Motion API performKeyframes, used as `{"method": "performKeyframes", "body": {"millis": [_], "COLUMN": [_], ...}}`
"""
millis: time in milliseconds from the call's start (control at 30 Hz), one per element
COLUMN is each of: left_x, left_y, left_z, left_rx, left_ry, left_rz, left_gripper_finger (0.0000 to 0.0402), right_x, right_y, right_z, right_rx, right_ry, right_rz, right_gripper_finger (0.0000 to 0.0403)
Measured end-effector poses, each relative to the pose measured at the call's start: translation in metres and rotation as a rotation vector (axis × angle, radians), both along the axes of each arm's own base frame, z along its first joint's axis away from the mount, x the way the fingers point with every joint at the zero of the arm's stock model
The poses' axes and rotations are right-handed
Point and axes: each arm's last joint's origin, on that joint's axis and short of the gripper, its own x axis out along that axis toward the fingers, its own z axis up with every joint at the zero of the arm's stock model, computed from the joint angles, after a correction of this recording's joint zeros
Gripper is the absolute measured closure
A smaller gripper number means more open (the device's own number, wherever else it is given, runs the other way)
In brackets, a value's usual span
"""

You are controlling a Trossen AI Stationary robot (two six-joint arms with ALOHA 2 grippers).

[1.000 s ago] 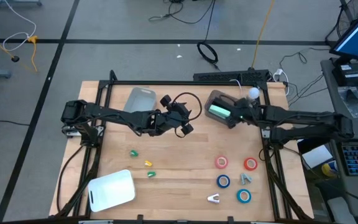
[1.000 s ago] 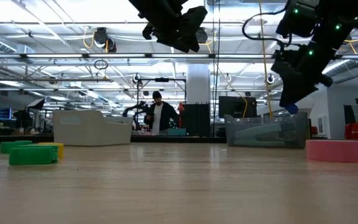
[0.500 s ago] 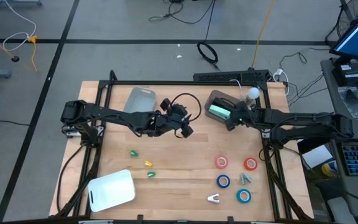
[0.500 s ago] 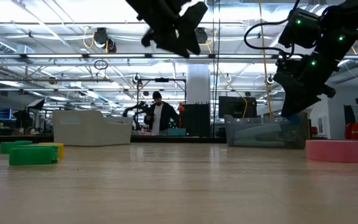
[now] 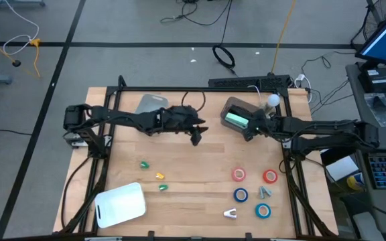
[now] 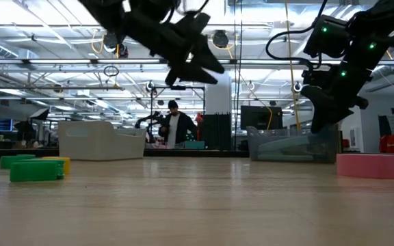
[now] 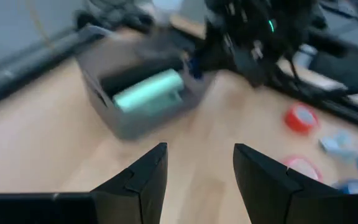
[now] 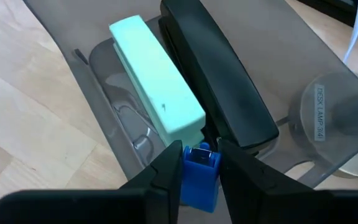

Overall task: Pick and place Stapler, Stapler remover, tape
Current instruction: Put the small blue stapler into the black bin, then put the top small green stapler into the black bin

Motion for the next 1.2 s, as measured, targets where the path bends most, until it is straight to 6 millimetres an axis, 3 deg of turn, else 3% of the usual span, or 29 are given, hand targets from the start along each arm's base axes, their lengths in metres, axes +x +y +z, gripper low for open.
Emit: {"method": "performKeyframes", "body": {"millis": [200,433,933,1200], "left_x": [-0.019,-0.040,-0.041,-0.042], "left_y": [0.006,0.004,-0.001,-0.012], "left_z": [-0.014,-0.025,-0.023,-0.021], "left_rx": [-0.081,-0.127,-0.129,-0.107], "left_ry": [-0.148,-0.159,-0.171,-0.150], "left_rz": [-0.036,-0.031,-0.074,-0.186], "left_gripper_finger": [0.0220,0.0220,0.0220,0.0220], "right_x": [0.000,0.000,0.001,0.006], "right_y": [0.001,0.001,0.000,0.001], "right_z": [-0.001,-0.001,0.000,0.028], "right_rx": [0.018,0.037,0.033,-0.110], "right_ry": [0.004,0.002,-0.008,-0.230], "right_rz": [0.018,0.029,0.037,0.143], "right_gripper_finger": [0.0311,0.0297,0.0287,0.0290]}}
